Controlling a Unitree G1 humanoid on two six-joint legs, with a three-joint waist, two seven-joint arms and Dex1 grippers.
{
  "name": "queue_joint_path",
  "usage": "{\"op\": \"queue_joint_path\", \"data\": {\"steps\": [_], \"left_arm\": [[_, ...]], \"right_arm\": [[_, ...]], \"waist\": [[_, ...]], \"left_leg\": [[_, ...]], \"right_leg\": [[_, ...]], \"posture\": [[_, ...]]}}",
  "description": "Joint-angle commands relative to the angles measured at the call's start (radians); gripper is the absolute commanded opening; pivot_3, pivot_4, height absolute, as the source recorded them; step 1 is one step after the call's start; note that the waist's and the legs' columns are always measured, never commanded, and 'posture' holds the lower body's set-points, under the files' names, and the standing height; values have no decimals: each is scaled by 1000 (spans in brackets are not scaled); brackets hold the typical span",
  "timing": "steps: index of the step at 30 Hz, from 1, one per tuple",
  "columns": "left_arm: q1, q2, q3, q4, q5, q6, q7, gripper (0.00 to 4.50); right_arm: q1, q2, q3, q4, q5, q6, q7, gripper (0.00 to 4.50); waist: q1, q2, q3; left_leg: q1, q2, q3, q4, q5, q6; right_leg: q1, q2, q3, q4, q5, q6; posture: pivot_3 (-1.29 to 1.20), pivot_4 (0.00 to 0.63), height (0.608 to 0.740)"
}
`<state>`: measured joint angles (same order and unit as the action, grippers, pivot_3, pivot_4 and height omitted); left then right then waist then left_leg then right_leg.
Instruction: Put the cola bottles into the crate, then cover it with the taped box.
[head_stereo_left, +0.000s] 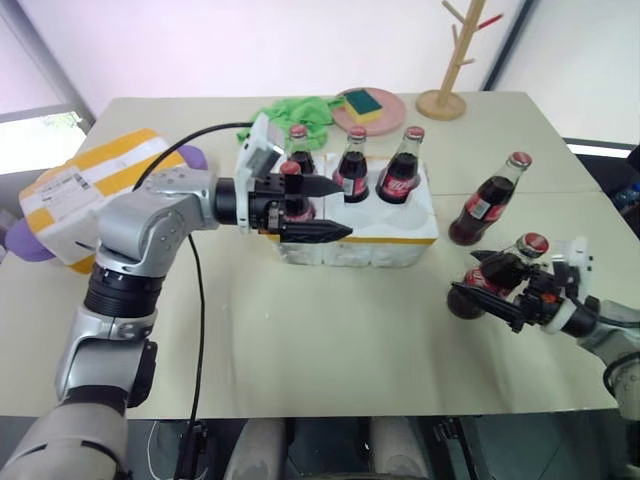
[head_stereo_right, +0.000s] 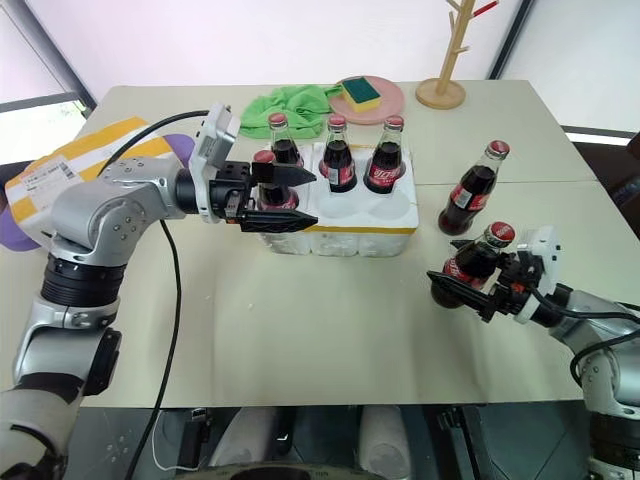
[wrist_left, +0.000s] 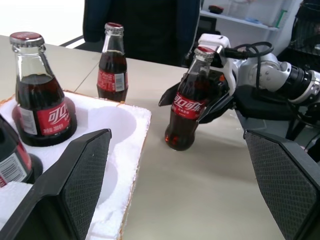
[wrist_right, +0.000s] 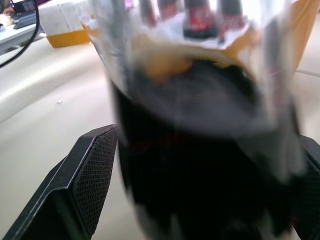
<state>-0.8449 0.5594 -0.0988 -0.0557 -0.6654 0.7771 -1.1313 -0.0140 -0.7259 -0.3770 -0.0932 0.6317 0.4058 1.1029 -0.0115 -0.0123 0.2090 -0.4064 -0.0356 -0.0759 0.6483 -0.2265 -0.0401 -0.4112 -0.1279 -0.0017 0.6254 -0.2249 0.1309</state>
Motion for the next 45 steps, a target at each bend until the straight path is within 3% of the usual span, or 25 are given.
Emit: {"op": "queue_joint_path", "data": {"steps": [1,3,4,11,20,23,28,38,45], "left_arm": [[-3,14,39,-34,-10,-5,7,4500],[-4,18,43,-36,-12,-3,10,4500],[-5,18,46,-35,-13,-1,13,4500],[3,19,58,-44,-18,3,29,4500],[43,68,102,-107,-52,38,28,4500],[90,112,148,-173,-87,66,41,4500],[180,180,234,-288,-152,117,92,4500],[296,232,371,-410,-256,172,244,4500],[327,237,390,-440,-289,167,317,4500]], "right_arm": [[-28,-9,1,9,-1,-15,-1,3629],[-36,-11,4,22,-4,-19,0,2798],[-40,-11,6,29,-8,-24,2,2742],[-126,-45,-23,32,46,14,14,2741],[-491,-171,-6,133,127,111,109,2741],[-692,-124,60,187,146,133,131,2741],[-883,-2,167,262,121,126,174,2741],[-1038,249,333,489,-68,-66,162,2741],[-1036,323,421,585,-195,-199,209,2741]], "waist": [[0,0,0],[-1,0,0],[-1,0,0],[-4,0,0],[-7,1,1],[-13,2,1],[-23,1,2],[-27,0,2],[-30,0,2]], "left_leg": [[0,0,0,0,0,0],[0,0,0,0,0,0],[0,0,0,0,0,0],[0,0,0,0,0,0],[-1,0,0,-1,0,0],[-2,0,0,-2,0,0],[-2,1,-1,-3,0,0],[-3,0,-1,-2,0,0],[-3,1,-2,-3,0,0]], "right_leg": [[0,0,0,0,0,0],[0,0,0,0,0,0],[0,0,0,0,0,0],[0,0,0,0,0,0],[-2,0,0,0,2,3],[-4,0,0,1,2,3],[-4,1,0,1,2,3],[-6,1,0,2,2,3],[-8,2,0,4,2,3]], "posture": [[0,150,740],[0,150,740],[0,150,740],[0,150,740],[0,150,740],[0,150,740],[0,150,740],[0,150,740],[0,150,740]]}}
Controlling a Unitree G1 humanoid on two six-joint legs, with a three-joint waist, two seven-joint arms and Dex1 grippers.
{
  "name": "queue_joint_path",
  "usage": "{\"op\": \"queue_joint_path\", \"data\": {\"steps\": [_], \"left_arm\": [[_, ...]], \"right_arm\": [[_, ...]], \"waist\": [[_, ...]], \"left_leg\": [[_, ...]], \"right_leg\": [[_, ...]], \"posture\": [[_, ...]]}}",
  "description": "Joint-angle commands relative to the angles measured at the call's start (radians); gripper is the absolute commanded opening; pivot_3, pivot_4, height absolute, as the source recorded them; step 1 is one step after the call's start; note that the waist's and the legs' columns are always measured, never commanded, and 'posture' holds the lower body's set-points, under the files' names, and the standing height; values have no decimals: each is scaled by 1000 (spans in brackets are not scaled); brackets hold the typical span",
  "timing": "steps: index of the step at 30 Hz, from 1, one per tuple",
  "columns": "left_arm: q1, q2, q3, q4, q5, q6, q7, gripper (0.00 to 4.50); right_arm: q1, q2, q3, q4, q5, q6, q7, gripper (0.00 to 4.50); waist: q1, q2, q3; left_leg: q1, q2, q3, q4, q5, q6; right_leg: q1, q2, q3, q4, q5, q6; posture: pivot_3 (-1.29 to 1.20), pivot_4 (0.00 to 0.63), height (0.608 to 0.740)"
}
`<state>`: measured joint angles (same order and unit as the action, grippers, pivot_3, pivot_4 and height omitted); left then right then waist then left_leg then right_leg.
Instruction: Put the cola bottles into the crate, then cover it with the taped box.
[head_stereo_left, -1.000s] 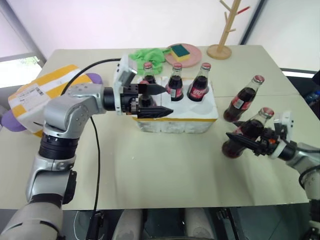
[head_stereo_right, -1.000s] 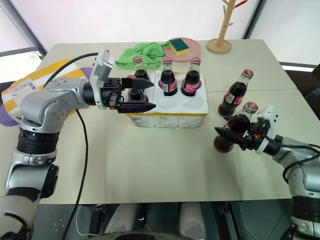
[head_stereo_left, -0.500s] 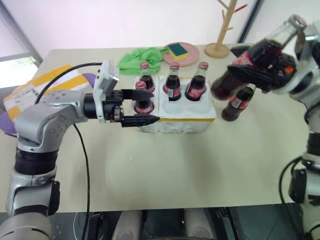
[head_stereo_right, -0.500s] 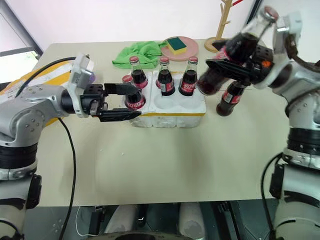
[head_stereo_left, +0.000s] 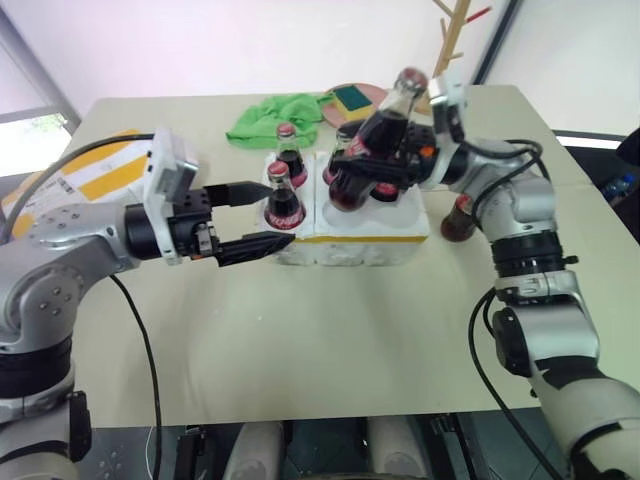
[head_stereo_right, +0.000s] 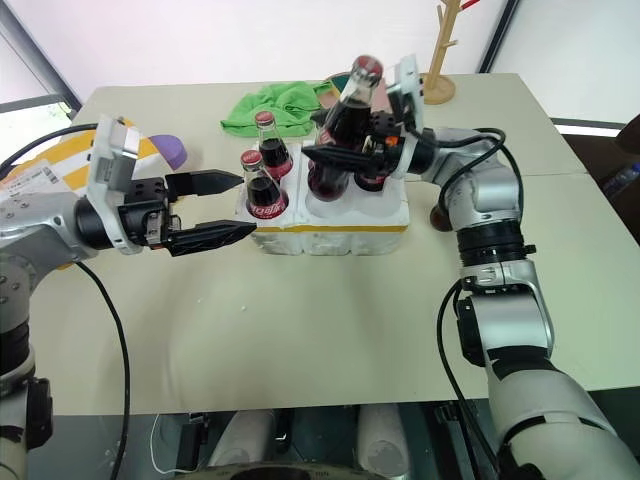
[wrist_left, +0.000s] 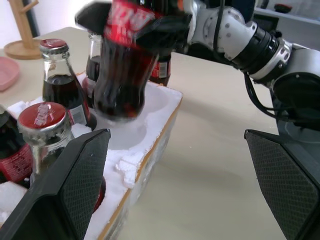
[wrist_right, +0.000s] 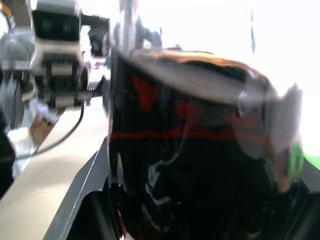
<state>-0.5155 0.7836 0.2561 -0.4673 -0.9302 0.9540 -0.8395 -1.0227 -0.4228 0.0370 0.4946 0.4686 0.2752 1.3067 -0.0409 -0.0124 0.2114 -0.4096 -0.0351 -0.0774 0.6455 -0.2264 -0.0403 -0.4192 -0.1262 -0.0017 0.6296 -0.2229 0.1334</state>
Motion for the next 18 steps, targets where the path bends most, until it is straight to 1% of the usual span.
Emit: {"op": "queue_joint_path", "data": {"steps": [1,6,10,13,18], "left_arm": [[-2,14,36,-29,-28,-11,33,4500],[-5,21,35,-29,-46,-14,55,4500],[-6,25,30,-27,-52,-20,65,4500],[-7,25,25,-23,-53,-26,67,4500],[3,20,7,-22,-40,-42,56,4500]], "right_arm": [[-24,28,20,7,-55,-90,6,2741],[-4,52,58,52,-135,-171,4,2741],[-6,58,61,83,-166,-198,1,2741],[-17,53,60,113,-183,-201,7,2741],[-11,65,97,135,-233,-184,3,2741]], "waist": [[-2,0,0],[-3,0,0],[-4,0,0],[-3,0,0],[-4,0,0]], "left_leg": [[0,0,0,0,0,0],[0,0,0,0,0,0],[0,0,0,0,0,0],[0,0,0,0,0,-1],[0,0,0,0,0,-1]], "right_leg": [[0,0,0,0,0,0],[-1,1,0,0,0,0],[-1,1,1,1,0,-1],[-1,1,1,0,0,-1],[-1,1,1,1,0,-1]], "posture": [[0,150,740],[0,150,740],[0,150,740],[0,150,740],[0,150,740]]}}
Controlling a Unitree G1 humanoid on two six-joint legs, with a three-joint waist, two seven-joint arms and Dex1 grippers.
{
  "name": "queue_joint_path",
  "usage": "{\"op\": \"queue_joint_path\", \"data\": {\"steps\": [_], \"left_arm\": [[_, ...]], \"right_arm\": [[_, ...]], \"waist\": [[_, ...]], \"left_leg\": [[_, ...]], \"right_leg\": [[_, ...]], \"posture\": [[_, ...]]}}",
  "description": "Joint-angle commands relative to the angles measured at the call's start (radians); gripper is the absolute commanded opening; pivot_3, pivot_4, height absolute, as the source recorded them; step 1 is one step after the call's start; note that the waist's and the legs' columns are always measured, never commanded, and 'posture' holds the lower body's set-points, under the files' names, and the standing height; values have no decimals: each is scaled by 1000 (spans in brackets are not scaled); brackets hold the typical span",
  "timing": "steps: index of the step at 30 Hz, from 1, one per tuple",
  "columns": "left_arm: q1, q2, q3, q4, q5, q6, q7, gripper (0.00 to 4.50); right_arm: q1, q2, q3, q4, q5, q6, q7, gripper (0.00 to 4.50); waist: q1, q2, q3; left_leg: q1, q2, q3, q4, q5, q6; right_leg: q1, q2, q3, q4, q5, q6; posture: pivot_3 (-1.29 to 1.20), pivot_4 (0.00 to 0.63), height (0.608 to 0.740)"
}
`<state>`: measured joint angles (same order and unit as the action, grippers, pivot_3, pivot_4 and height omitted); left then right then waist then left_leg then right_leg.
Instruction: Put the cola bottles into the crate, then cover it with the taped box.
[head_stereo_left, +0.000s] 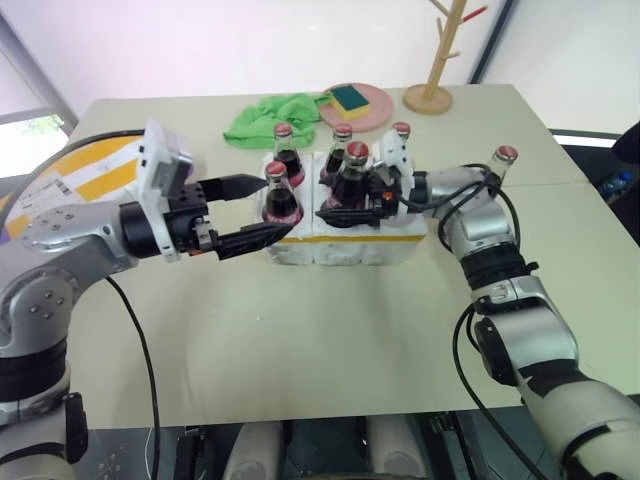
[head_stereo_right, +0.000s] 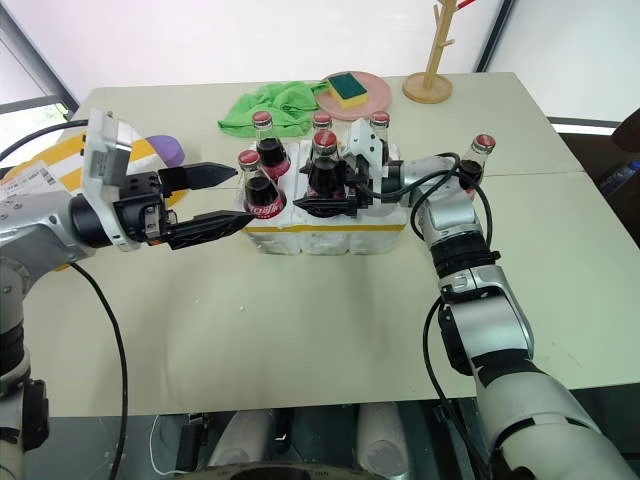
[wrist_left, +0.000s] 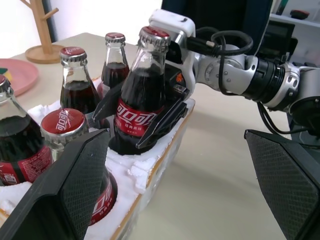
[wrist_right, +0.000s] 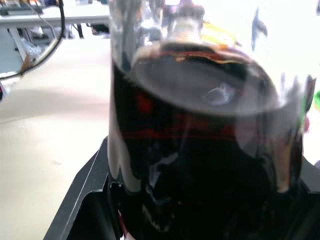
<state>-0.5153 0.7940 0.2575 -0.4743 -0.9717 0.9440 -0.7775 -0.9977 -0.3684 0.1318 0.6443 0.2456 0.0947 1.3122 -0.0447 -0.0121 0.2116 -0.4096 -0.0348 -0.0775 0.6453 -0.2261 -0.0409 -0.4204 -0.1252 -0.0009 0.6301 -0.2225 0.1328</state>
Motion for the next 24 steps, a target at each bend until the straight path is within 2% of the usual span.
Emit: {"op": "queue_joint_path", "data": {"steps": [1,2,4,8,12,24], "left_arm": [[3,8,-1,-15,7,-37,-8,4500],[2,7,-6,-14,8,-41,-10,4500],[-1,6,-14,-11,8,-48,-14,4500],[-14,5,-30,3,13,-60,-21,4500],[-35,2,-54,34,28,-80,-41,4500],[-137,-30,-147,153,96,-135,-140,4500]], "right_arm": [[-36,14,8,-10,-17,11,-3,3238],[-33,17,10,-17,-11,41,0,3762],[-24,21,8,-36,-10,47,-2,4471],[-11,4,-17,-76,-1,67,-19,4471],[24,-55,-72,-214,55,122,-16,4471],[216,-355,-285,-598,217,402,-108,4471]], "waist": [[0,0,0],[0,0,0],[1,0,0],[1,0,0],[4,0,0],[10,0,0]], "left_leg": [[0,0,0,0,0,0],[0,0,0,0,0,0],[0,0,0,0,0,0],[0,0,0,0,0,0],[0,0,0,0,0,0],[0,0,0,1,0,0]], "right_leg": [[0,0,0,0,0,0],[0,0,0,0,0,0],[0,0,0,0,0,0],[0,0,0,0,0,0],[0,0,0,0,0,0],[1,0,0,-1,0,0]], "posture": [[0,150,740],[0,150,740],[0,150,740],[0,150,740],[0,150,740],[0,150,740]]}}
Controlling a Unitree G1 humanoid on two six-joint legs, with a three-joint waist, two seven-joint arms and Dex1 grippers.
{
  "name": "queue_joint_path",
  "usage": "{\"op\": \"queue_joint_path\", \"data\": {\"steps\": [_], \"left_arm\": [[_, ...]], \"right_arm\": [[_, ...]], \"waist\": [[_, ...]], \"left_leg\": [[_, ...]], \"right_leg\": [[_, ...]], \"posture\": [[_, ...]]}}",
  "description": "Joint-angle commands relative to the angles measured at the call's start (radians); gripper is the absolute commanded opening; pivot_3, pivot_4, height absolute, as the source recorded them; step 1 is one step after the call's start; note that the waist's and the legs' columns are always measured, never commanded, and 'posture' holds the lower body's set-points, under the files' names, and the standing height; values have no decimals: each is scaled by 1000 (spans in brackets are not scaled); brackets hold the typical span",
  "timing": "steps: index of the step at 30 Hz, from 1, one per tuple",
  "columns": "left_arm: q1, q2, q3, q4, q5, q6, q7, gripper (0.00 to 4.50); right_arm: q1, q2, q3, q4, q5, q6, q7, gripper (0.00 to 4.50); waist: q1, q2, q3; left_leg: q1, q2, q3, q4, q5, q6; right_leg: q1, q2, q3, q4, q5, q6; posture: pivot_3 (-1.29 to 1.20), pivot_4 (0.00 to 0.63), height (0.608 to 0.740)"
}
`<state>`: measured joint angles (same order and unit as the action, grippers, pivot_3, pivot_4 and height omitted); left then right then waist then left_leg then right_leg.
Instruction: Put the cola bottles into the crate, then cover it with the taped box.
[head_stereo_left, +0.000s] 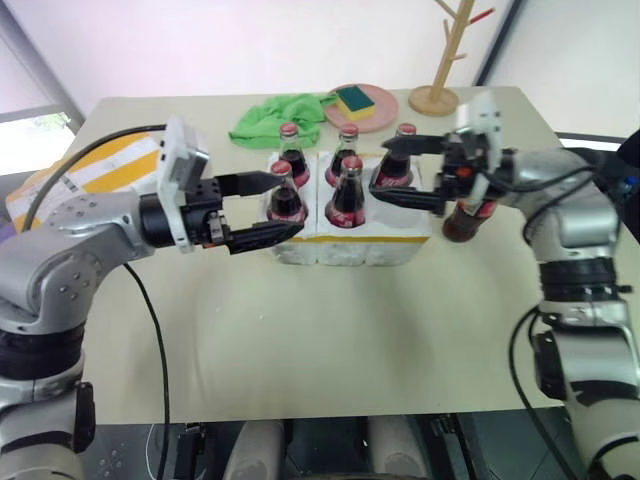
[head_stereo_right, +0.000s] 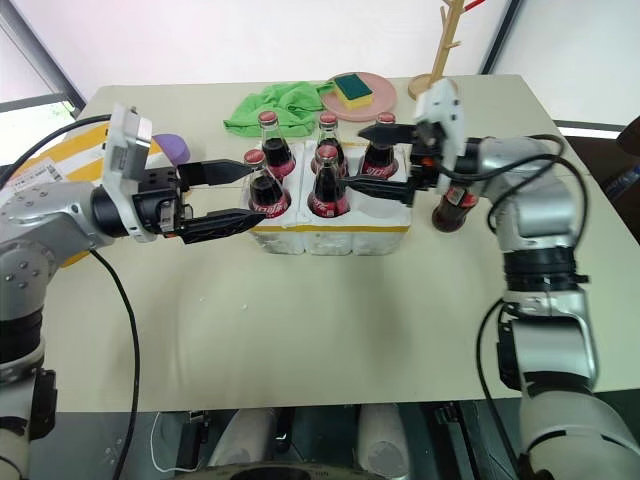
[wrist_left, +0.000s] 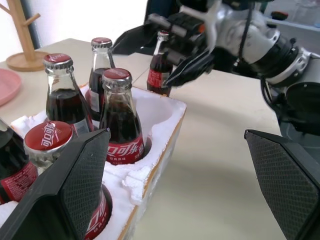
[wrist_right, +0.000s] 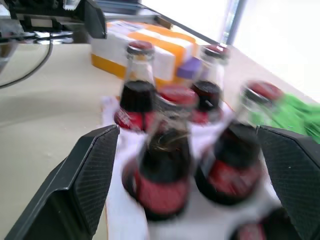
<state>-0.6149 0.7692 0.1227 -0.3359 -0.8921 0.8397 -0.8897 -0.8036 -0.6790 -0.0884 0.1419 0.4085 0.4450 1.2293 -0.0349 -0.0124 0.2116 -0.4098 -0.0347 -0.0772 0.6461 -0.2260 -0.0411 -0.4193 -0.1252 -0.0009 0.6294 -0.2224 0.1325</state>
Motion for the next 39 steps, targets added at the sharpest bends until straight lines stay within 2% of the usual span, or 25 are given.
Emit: {"op": "queue_joint_path", "data": {"steps": [1,3,6,8,14,17,24,39], "left_arm": [[-49,-11,-22,26,24,-34,-37,4500],[-70,-25,-39,49,41,-43,-51,4500],[-121,-74,-81,122,92,-79,-60,4500],[-143,-100,-95,150,113,-93,-64,4500],[-153,-122,-108,146,122,-91,-99,4500],[-150,-114,-110,138,119,-83,-119,4500],[-151,-114,-108,97,88,-46,-132,4500],[-134,-135,-117,40,86,-18,-108,4500]], "right_arm": [[52,-67,-87,-127,78,75,-24,4471],[117,-110,-129,-192,124,115,-16,4471],[311,-192,-223,-288,153,126,4,4471],[400,-216,-279,-294,146,123,-33,4471],[523,-223,-379,-237,108,108,-177,4471],[534,-202,-378,-201,87,86,-243,4471],[526,-179,-334,-82,35,-20,-289,4471],[314,-86,-230,172,16,-100,-318,4471]], "waist": [[-2,0,0],[-1,0,0],[17,-1,0],[22,-1,0],[18,-1,0],[19,-1,0],[20,-1,0],[20,-1,0]], "left_leg": [[0,0,0,0,0,0],[0,0,0,0,0,0],[0,0,0,0,0,0],[0,0,1,0,0,1],[1,1,2,2,0,1],[1,1,2,2,0,1],[1,1,2,2,0,1],[1,1,2,1,0,1]], "right_leg": [[0,0,0,0,0,0],[0,0,0,0,0,0],[1,0,0,-1,0,0],[2,0,0,-2,0,0],[2,0,1,-3,-1,-4],[3,0,1,-3,-1,-4],[3,0,1,-3,-1,-4],[3,0,1,-3,0,-1]], "posture": [[0,150,740],[0,150,740],[0,150,740],[0,150,740],[0,150,740],[0,150,740],[0,150,740],[0,150,740]]}}
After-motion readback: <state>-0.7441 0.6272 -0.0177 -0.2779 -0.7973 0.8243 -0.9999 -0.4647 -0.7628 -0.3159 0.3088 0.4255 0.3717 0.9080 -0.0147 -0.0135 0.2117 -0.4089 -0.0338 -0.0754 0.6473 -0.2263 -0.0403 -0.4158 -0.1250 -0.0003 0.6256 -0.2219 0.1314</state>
